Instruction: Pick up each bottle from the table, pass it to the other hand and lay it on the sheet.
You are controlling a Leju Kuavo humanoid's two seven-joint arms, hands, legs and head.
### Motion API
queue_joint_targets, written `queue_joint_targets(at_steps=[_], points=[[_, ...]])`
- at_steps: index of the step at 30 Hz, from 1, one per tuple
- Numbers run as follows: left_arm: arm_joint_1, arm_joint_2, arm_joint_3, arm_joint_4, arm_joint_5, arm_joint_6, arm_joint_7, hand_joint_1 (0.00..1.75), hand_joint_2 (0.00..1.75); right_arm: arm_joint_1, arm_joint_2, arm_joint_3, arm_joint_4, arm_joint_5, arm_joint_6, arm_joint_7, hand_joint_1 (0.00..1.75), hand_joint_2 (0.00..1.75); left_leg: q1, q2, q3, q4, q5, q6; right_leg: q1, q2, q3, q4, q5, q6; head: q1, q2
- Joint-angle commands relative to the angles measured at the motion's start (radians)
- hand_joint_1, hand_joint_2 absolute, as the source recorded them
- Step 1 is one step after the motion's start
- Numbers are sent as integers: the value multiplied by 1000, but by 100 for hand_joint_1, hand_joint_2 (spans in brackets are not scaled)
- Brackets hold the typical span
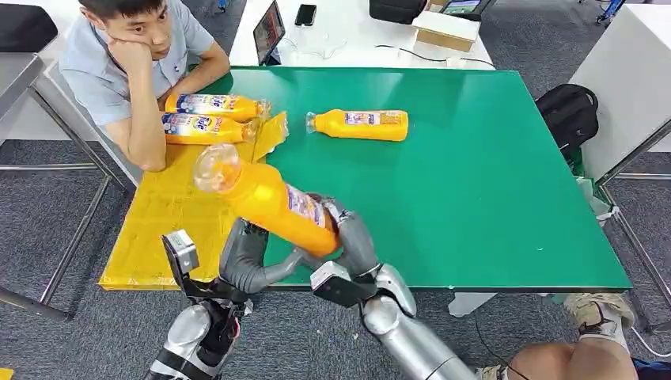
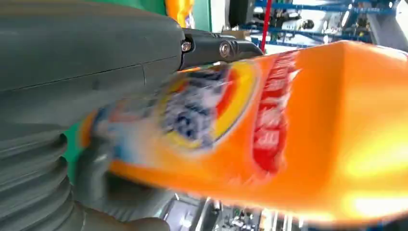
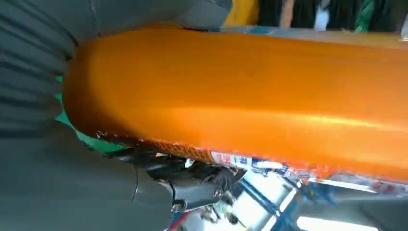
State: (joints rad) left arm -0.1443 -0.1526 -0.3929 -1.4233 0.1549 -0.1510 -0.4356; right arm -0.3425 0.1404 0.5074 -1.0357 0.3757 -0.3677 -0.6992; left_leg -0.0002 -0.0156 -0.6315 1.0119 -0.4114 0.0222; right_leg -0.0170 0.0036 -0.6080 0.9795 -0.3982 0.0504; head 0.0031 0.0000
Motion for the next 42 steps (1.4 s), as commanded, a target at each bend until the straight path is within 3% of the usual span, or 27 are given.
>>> queue_joint_targets(at_steps=[1, 7, 11, 12, 13, 20, 21, 28, 30, 33, 35, 39, 42], points=[[-57, 0, -7, 48, 3, 10, 10, 0, 175, -11, 10, 117, 107, -10, 0, 1, 175, 175, 2, 3, 11, 0, -5, -3, 3, 0, 11, -1, -4, -5, 0, 0], [-104, -2, 39, 60, 33, 58, -9, 0, 175, -18, 0, 257, 63, -30, 10, 1, 175, 175, 1, 1, 2, 0, -1, -1, 1, -1, 2, 0, -1, -2, 0, 0], [-130, 17, 83, 24, 44, 73, -17, 3, 175, -24, 1, 278, 80, -26, 10, 1, 175, 175, 2, 1, 3, 0, -2, -2, 2, -1, 4, 0, -2, -2, 0, 0], [-127, 20, 88, 19, 51, 67, -7, 122, 175, -25, 1, 271, 87, -30, 4, 1, 175, 175, 2, 1, 4, 1, -2, -2, 2, -1, 4, 0, -2, -3, 0, 0], [-118, 24, 92, 18, 71, 46, 4, 175, 175, -27, 0, 260, 99, -31, 4, 1, 0, 175, 2, 1, 5, 1, -3, -2, 3, -1, 6, 0, -3, -3, 0, 0], [-92, 26, 109, 19, 118, 11, 18, 175, 175, -22, 0, 233, 100, -17, -16, 1, 0, 175, 2, 2, 6, 0, -3, -2, 2, 0, 6, -1, -2, -3, 0, 0], [-92, 26, 109, 19, 118, 11, 18, 175, 175, -22, 0, 233, 100, -17, -16, 1, 0, 0, 1, 1, 4, 0, -2, -1, 1, -1, 4, -1, -2, -2, 0, 0], [-148, 52, 216, 117, 225, 12, 75, 175, 175, 17, -55, 180, -23, 19, -213, 1, 0, 0, 1, -1, 4, -1, -1, -2, 1, -2, 4, 0, -2, -3, 0, 0], [-169, 63, 265, 148, 188, 84, 75, 175, 175, 38, -74, 157, -51, 51, -277, 1, 0, 0, 1, -1, 2, -1, 0, -1, 1, -2, 3, -1, -1, -2, 0, 0], [-169, 63, 265, 148, 188, 84, 75, 175, 175, 38, -74, 157, -51, 51, -277, 1, 0, 0, 1, -1, 2, -1, 0, -1, 1, -2, 2, -1, -1, -2, 0, 0], [-177, 72, 275, 149, 41, 209, 48, 175, 175, 78, -73, 81, -89, 120, -330, 1, 0, 0, 1, -1, 3, -1, 0, -1, 1, -2, 3, 0, -1, -2, 0, 0], [-192, 76, 285, 152, 25, 229, 64, 175, 175, 92, -65, 34, -99, 130, -330, 1, 0, 0, 1, -1, 4, 0, -2, -2, 1, -2, 5, 0, -3, -2, 0, 0], [-196, 84, 294, 147, -193, 426, 4, 175, 175, 131, -50, -53, -137, 176, -330, 1, 0, 0, 1, -1, 4, 0, -2, -2, 1, -2, 4, 0, -2, -2, 0, 0]])
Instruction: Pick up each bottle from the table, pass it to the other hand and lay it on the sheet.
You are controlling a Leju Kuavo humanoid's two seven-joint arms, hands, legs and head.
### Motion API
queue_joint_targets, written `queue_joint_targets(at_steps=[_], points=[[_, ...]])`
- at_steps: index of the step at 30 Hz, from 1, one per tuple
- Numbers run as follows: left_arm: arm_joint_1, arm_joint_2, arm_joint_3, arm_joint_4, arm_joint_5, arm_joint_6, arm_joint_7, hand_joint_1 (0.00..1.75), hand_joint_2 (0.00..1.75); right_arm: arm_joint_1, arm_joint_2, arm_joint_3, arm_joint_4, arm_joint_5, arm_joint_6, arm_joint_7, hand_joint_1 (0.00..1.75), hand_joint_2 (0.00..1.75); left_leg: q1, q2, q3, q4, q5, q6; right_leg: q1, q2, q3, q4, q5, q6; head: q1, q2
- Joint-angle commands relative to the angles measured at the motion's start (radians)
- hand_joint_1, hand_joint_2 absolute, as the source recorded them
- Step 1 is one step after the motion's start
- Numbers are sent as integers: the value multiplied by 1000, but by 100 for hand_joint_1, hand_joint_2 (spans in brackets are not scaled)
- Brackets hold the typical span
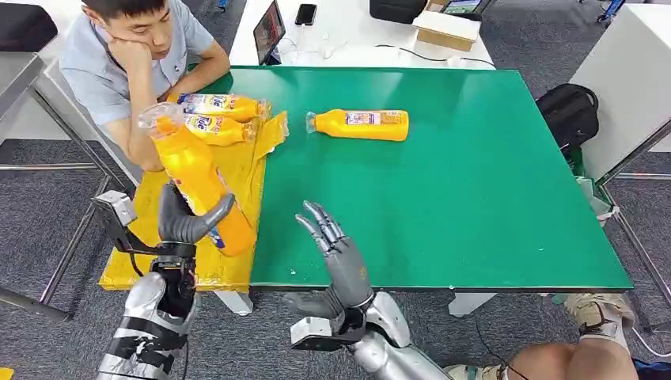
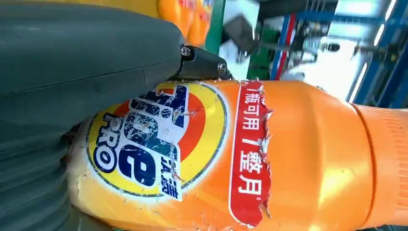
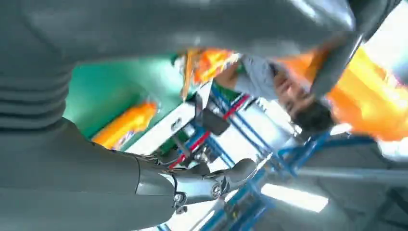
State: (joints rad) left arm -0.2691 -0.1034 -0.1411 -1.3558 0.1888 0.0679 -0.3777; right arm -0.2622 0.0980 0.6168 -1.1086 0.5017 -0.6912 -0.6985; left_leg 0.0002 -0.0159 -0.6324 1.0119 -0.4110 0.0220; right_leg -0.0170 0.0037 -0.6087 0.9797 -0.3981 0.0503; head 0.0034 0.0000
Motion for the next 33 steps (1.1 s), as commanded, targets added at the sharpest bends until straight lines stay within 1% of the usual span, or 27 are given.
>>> queue_joint_targets(at_steps=[1, 2, 3, 5, 6, 7, 8, 9, 11, 13, 14, 15, 16, 17, 18, 19, 20, 21, 22, 23, 24, 26, 27, 28, 29, 30, 33], points=[[-74, 49, 33, 83, -365, 314, -76, 175, 175, 67, 0, -195, -74, 78, -7, 0, 0, 0, 0, -1, 3, 0, -1, -1, 1, -2, 4, 0, -2, -2, 0, 0], [-77, 58, 32, 92, -481, 395, -83, 175, 175, 74, -3, -200, -78, 63, -7, 0, 0, 0, 1, -1, 5, 0, -2, -2, 1, -3, 6, 0, -3, -2, 0, 0], [-82, 73, 25, 118, -613, 457, -53, 175, 175, 89, 0, -224, -85, 67, -7, 0, 0, 0, 1, -1, 4, 0, -1, -1, 1, -2, 4, 0, -2, -2, 0, 0], [-90, 116, -36, 180, -889, 495, 22, 175, 175, 106, -8, -231, -93, 49, -7, 0, 0, 0, 1, -1, 5, -1, -2, -2, 1, -2, 5, -1, -2, -2, 0, 0], [-109, 135, -73, 244, -1003, 434, 91, 175, 175, 107, -16, -219, -89, 36, -7, 0, 0, 0, 0, -1, 3, -1, -1, -1, 0, -2, 3, -1, -1, -2, 0, 0], [-135, 152, -114, 317, -1095, 388, 120, 175, 175, 104, -30, -187, -94, 7, -7, 0, 0, 0, 0, -2, 7, -2, -1, -2, 1, -3, 7, -1, -2, -3, 0, 0], [-166, 161, -143, 389, -1162, 358, 140, 175, 175, 96, -39, -162, -90, -13, -7, 0, 0, 0, 0, -4, 5, -2, 0, -1, 1, -4, 6, -1, -2, -2, 0, 0], [-199, 160, -157, 461, -1180, 314, 147, 175, 175, 86, -46, -129, -87, -36, -2, 0, 0, 0, 0, -3, 7, -2, -1, -2, 1, -4, 7, -2, -3, -3, 0, 0], [-280, 149, -179, 620, -1196, 233, 149, 175, 175, 64, -54, -77, -71, -57, -3, 0, 0, 0, 0, -3, 3, -1, 0, -1, 0, -2, 3, -1, -1, -2, 0, 0], [-358, 151, -226, 757, -1252, 176, 160, 175, 175, 45, -59, -22, -66, -98, 3, 0, 0, 0, 1, 0, 6, 0, -1, -2, 2, -2, 6, 0, -2, -3, 0, 0], [-377, 150, -235, 795, -1259, 151, 160, 175, 175, 39, -60, -7, -59, -101, -1, 0, 0, 0, 0, 0, 3, -1, 0, -1, 1, -2, 3, 0, 0, -2, 0, 0], [-377, 150, -235, 795, -1259, 151, 160, 175, 175, 39, -60, -7, -59, -101, -1, 0, 0, 0, 1, 0, 4, -1, 0, -2, 1, -3, 5, -1, -1, -3, 1, 0], [-391, 150, -241, 818, -1262, 130, 159, 175, 175, 38, -59, 4, -57, -102, -3, 0, 0, 0, 1, 1, 3, 0, 1, -1, 1, -1, 3, 0, 0, -2, 0, 0], [-397, 151, -244, 829, -1263, 123, 156, 175, 175, 36, -62, 13, -60, -112, 3, 0, 0, 0, 1, 2, 4, -1, 0, -1, 1, 0, 4, 0, -1, -3, 0, 0], [-413, 147, -235, 862, -1241, 70, 148, 175, 175, 31, -66, 32, -63, -134, 13, 0, 0, 0, 1, 3, 7, 0, -1, -2, 2, 0, 6, 0, -2, -4, 0, 0], [-421, 141, -219, 876, -1215, 48, 137, 169, 175, 25, -69, 48, -56, -145, 14, 0, 0, 0, 1, 3, 4, 0, -1, -2, 2, 0, 4, 0, -1, -3, 0, 0], [-423, 131, -194, 882, -1182, 42, 123, 101, 175, 21, -67, 56, -50, -155, 19, 0, 0, 0, 1, 3, 6, 0, -1, -2, 2, 0, 5, 0, -2, -3, 0, 0], [-428, 122, -179, 890, -1160, 34, 111, 101, 175, 16, -68, 69, -47, -162, 13, 0, 0, 0, 1, 2, 4, 0, 0, -1, 1, 0, 3, 0, -1, -2, 0, 0], [-430, 118, -170, 892, -1145, 29, 101, 101, 175, 14, -69, 74, -45, -167, 9, 0, 0, 0, 1, 2, 5, 1, -1, -2, 2, 0, 5, 1, -2, -3, 0, 0], [-430, 118, -170, 892, -1145, 29, 101, 101, 175, 14, -69, 74, -45, -167, 9, 0, 0, 0, 0, 2, 4, 0, 0, -1, 1, 1, 4, 0, 0, -2, 0, 0], [-430, 118, -170, 892, -1145, 29, 101, 101, 175, 14, -69, 74, -45, -167, 9, 0, 0, 0, 1, 3, 6, 0, -1, -1, 1, 2, 6, 0, -1, -3, 0, 0], [-430, 118, -170, 892, -1145, 29, 101, 101, 175, 14, -69, 74, -45, -167, 9, 0, 0, 0, 0, 1, 4, -1, 1, -1, 0, 0, 4, 0, 0, -2, 0, 0], [-430, 118, -170, 892, -1145, 29, 101, 101, 175, 14, -69, 74, -45, -167, 9, 0, 0, 0, 1, 0, 5, 0, 1, -2, 1, 0, 5, 0, 0, -3, 0, 0], [-427, 111, -150, 888, -1114, 19, 74, 47, 175, 10, -71, 81, -47, -179, 15, 0, 0, 0, 1, 0, 4, 0, 1, -1, 1, 0, 4, 0, 0, -3, 0, 0], [-424, 99, -106, 886, -1047, -21, 32, 9, 175, 8, -73, 89, -48, -193, 23, 0, 0, 0, 1, 1, 3, 0, 1, -1, 1, 1, 3, 0, 0, -3, 0, 0], [-420, 89, -60, 881, -964, -86, -16, 0, 175, -4, -74, 110, -44, -210, 18, 0, 0, 0, 1, 2, 5, 0, 1, -2, 1, 1, 5, 0, 0, -3, 0, 0], [-431, 91, -13, 866, -860, -181, -76, 0, 175, -20, -74, 135, -46, -254, 34, 0, 0, 0, 1, 2, 4, 0, 2, -2, 1, 1, 3, 0, 0, -3, 0, 0]])
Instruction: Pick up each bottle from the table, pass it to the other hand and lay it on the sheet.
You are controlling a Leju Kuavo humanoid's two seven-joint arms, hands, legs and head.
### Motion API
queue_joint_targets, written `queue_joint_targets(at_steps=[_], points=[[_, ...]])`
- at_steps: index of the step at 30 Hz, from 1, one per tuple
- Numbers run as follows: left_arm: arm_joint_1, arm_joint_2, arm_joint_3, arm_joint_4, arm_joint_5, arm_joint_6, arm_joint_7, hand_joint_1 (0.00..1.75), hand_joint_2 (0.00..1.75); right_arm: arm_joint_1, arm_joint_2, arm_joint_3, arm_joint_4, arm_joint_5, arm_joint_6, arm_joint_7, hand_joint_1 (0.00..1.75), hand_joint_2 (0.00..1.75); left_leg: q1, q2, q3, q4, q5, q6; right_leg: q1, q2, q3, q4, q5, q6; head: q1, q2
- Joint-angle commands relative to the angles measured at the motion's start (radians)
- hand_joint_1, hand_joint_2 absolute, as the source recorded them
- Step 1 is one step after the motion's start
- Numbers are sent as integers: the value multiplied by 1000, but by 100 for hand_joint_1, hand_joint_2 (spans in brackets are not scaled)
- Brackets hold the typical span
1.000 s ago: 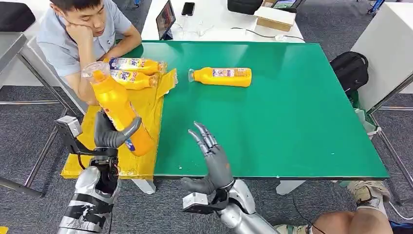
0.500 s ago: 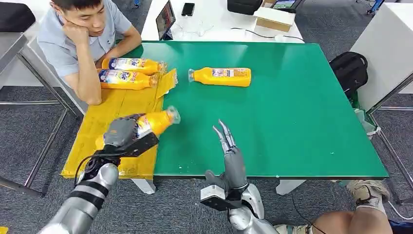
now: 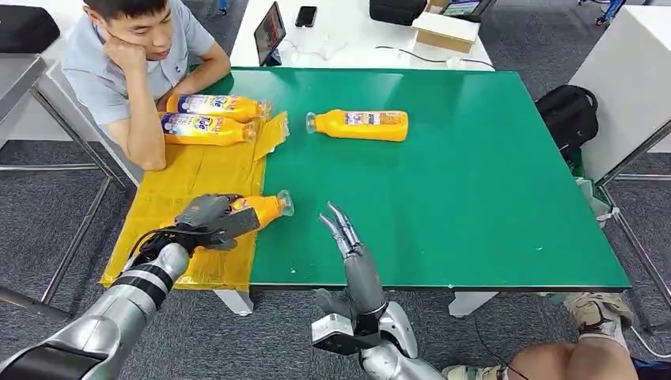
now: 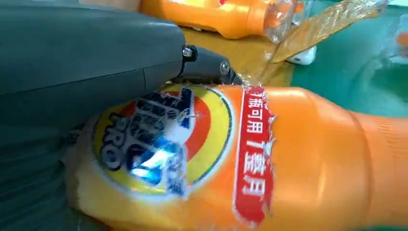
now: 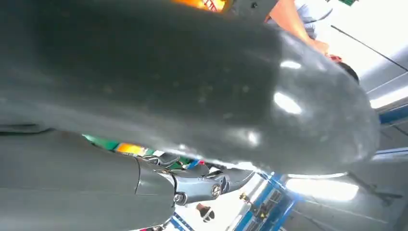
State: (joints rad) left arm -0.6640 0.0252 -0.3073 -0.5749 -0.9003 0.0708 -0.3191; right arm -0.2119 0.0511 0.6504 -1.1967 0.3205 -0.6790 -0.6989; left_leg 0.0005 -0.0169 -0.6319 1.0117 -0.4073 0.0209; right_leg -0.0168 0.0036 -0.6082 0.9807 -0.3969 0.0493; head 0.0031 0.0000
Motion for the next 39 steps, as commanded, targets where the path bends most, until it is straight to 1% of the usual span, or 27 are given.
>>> queue_joint_targets(at_steps=[1, 2, 5, 6, 7, 9, 15, 17, 18, 20, 21, 22, 25, 26, 27, 29, 30, 31, 32, 33, 34, 35, 37, 38, 39], points=[[-47, -34, 166, 77, 263, -223, -151, 0, 175, -75, -27, 107, 41, -88, 34, 1, 0, 0, 1, 2, 3, 0, -1, -1, 1, 1, 2, 0, -1, -1, 0, 0], [-56, -27, 174, 67, 293, -257, -166, 0, 175, -78, -29, 111, 39, -101, 44, 1, 0, 0, 1, 2, 4, 0, -2, -1, 1, 0, 4, 0, -1, -2, 0, 0], [-90, -1, 192, 37, 360, -328, -188, 0, 175, -85, -33, 114, 35, -122, 55, 1, 0, 0, 1, 2, 2, 1, -1, -1, 2, 1, 2, 1, -1, -1, 1, 0], [-104, 18, 190, 33, 399, -407, -189, 0, 175, -86, -31, 107, 36, -142, 69, 1, 0, 0, 1, 1, 0, 1, 0, 0, 1, 0, 1, 1, 0, -1, 0, 0], [-107, 23, 187, 31, 402, -419, -190, 0, 175, -86, -32, 106, 38, -144, 70, 1, 0, 0, 2, 3, 2, 2, -2, -1, 2, 1, 2, 2, -1, -2, 1, 0], [-107, 23, 187, 31, 402, -419, -190, 0, 175, -86, -32, 106, 38, -144, 70, 1, 0, 0, 1, 2, 1, 1, 0, -1, 1, 1, 1, 1, 0, -1, 0, 0], [-107, 23, 187, 31, 402, -419, -190, 0, 175, -86, -32, 106, 38, -144, 70, 1, 0, 0, 2, 3, 3, 1, -2, -1, 2, 1, 3, 1, -1, -2, 0, 0], [-107, 23, 187, 31, 402, -419, -190, 0, 175, -86, -32, 106, 38, -144, 70, 1, 0, 0, 1, 1, 0, 0, 0, 0, 1, 0, 0, 0, 0, 0, 0, 0], [-107, 23, 187, 31, 402, -419, -190, 0, 175, -86, -32, 106, 38, -144, 70, 1, 0, 0, 2, 2, 3, 1, -1, -1, 2, 1, 3, 1, -1, -1, 0, 0], [-107, 23, 187, 31, 402, -419, -190, 0, 175, -86, -32, 106, 38, -144, 70, 1, 0, 0, 1, 2, 1, 0, 0, 0, 1, 1, 1, 0, 0, 0, 0, 0], [-107, 23, 187, 31, 402, -419, -190, 0, 175, -86, -32, 106, 38, -144, 70, 1, 0, 0, 2, 3, 3, 1, -2, -1, 2, 1, 3, 1, -1, -1, 0, 0], [-107, 23, 187, 31, 402, -419, -190, 0, 175, -86, -32, 106, 38, -144, 70, 1, 0, 0, 1, 1, 1, 0, 0, 0, 1, 0, 1, 1, 0, -1, 0, 0], [-99, 35, 177, 5, 424, -407, -205, 0, 175, -84, -31, 95, 46, -151, 65, 1, 0, 0, 1, 2, 2, 1, -1, -1, 1, 1, 2, 1, -1, -1, 0, 0], [-88, 30, 187, -18, 446, -399, -227, 0, 175, -81, -34, 94, 41, -151, 64, 1, 0, 0, 1, 2, 1, 0, -1, -1, 1, 1, 2, 1, -1, -1, 0, 0], [-41, 1, 221, -107, 496, -339, -298, 0, 175, -75, -35, 90, 37, -154, 69, 1, 0, 0, 1, 1, 1, 0, 0, -1, 1, 0, 1, 0, 0, -1, 0, 0], [36, -44, 257, -265, 576, -316, -248, 0, 175, -67, -33, 84, 40, -141, 54, 1, 0, 0, 1, 0, 2, 0, 0, 0, 1, -1, 2, 0, 0, -1, 0, 0], [80, -85, 285, -368, 627, -241, -238, 0, 175, -60, -35, 83, 36, -124, 23, 1, 0, 0, 1, 1, 4, 0, -1, -1, 1, 0, 4, 0, -1, -1, 0, 0], [94, -101, 290, -400, 640, -217, -230, 0, 175, -56, -35, 83, 33, -117, 8, 1, 0, 0, 1, 1, 2, 0, -1, 0, 1, -1, 3, 0, -1, -1, 0, 0], [122, -149, 333, -474, 725, -150, -202, 0, 175, -40, -25, 43, 29, -76, -19, 1, 0, 0, 1, 0, 2, -1, 0, 0, 1, -1, 2, -1, -1, 0, 0, 0], [141, -164, 338, -521, 781, -136, -171, 0, 175, -23, -13, 8, 20, -47, -19, 1, 0, 0, 1, -1, 3, 0, -1, 0, 1, -3, 5, -1, -2, -1, 0, 0], [163, -184, 352, -573, 861, -80, -162, 0, 175, 10, 14, -82, -13, 30, -19, 1, 0, 175, 1, -2, 0, 0, 0, 0, 1, -4, 1, -1, -1, 0, 0, 0], [178, -202, 367, -601, 946, -60, -141, 0, 175, 29, 37, -151, -17, 114, -19, 1, 0, 175, 2, -3, 3, 1, -2, 0, 2, -5, 5, -1, -3, -1, 0, 0], [222, -206, 362, -656, 1055, -12, -136, 0, 175, 45, 52, -215, -21, 132, -19, 1, 0, 175, 1, -2, -1, 0, 0, 0, 0, -2, 1, 0, -1, 0, 1, 0], [299, -220, 377, -751, 956, 134, -266, 0, 175, -2, 22, -279, 152, 357, -19, 121, 0, 175, 1, 0, 3, 1, -3, 0, 1, 0, 3, 0, -2, -1, 0, 0], [393, -221, 338, -832, 876, 309, -315, 0, 175, -22, -23, -303, 170, 350, 1, 113, 0, 175, 0, 1, 2, 0, -3, 0, 0, 0, 3, -1, -2, -1, 1, 0]])
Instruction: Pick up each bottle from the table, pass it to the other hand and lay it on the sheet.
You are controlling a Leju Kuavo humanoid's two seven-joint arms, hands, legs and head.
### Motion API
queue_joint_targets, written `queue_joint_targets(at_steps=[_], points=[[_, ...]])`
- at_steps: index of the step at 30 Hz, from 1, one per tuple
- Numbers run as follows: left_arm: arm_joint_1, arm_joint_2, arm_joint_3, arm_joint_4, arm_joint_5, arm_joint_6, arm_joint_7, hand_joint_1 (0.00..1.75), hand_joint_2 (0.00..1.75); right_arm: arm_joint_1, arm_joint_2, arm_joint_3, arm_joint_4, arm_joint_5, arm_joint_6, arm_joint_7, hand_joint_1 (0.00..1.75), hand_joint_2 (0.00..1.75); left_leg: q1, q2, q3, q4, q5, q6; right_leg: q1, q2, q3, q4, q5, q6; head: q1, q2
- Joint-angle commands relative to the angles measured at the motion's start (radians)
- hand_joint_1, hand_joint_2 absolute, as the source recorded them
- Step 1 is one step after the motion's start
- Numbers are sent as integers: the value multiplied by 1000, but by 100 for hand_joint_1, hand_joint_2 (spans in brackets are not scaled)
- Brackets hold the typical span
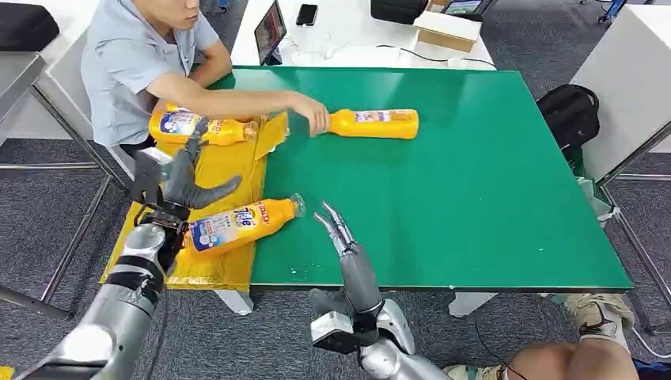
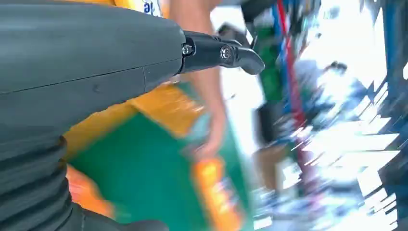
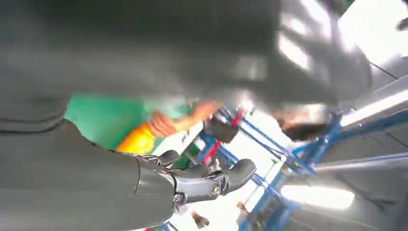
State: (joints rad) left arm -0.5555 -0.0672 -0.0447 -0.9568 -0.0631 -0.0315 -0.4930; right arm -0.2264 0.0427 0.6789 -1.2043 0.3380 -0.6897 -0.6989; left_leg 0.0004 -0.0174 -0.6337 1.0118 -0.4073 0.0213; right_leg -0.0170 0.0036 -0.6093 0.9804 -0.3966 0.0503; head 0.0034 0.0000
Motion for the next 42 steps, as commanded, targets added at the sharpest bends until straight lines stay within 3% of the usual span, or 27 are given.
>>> queue_joint_targets(at_steps=[1, 3, 7, 16, 26, 30, 42], points=[[371, -118, 49, -528, 16, 453, -160, 0, 175, -31, -55, -377, 209, 360, 50, 138, 0, 175, -1, 3, 6, -3, -2, 0, 0, 2, 5, -3, -1, -1, 0, 0], [435, -116, 38, -570, -17, 494, -182, 0, 175, -79, -113, -416, 290, 472, 85, 190, 0, 175, -1, 7, 9, -4, -3, 0, -1, 5, 8, -5, -1, -1, -1, 0], [425, -110, 15, -565, -90, 553, -154, 0, 175, -159, -160, -489, 376, 586, 114, 250, 0, 175, -1, -1, 3, 0, -3, 0, -1, 0, 3, -2, -2, 0, 0, 0], [421, -92, -61, -619, -128, 555, -94, 0, 175, -231, -139, -527, 492, 653, 197, 337, 0, 175, -1, 0, 3, 0, -3, 1, 0, 0, 4, -1, -1, 0, 0, 0], [391, -78, -89, -565, -168, 541, -64, 0, 175, -298, -104, -493, 607, 669, 261, 351, 0, 175, -1, 0, 2, 0, -2, 2, 0, 1, 3, -1, 0, 1, 0, 0], [374, -69, -104, -537, -173, 514, -41, 0, 175, -326, -74, -494, 659, 606, 350, 315, 0, 175, -1, 0, 3, 0, -2, 1, 0, 0, 4, -1, 0, 0, 0, 0], [363, -67, -102, -529, -169, 511, -34, 0, 175, -346, -59, -473, 688, 605, 367, 324, 0, 175, -1, -1, 2, 0, -1, 2, 0, -1, 2, -1, 0, 1, 0, 0]])
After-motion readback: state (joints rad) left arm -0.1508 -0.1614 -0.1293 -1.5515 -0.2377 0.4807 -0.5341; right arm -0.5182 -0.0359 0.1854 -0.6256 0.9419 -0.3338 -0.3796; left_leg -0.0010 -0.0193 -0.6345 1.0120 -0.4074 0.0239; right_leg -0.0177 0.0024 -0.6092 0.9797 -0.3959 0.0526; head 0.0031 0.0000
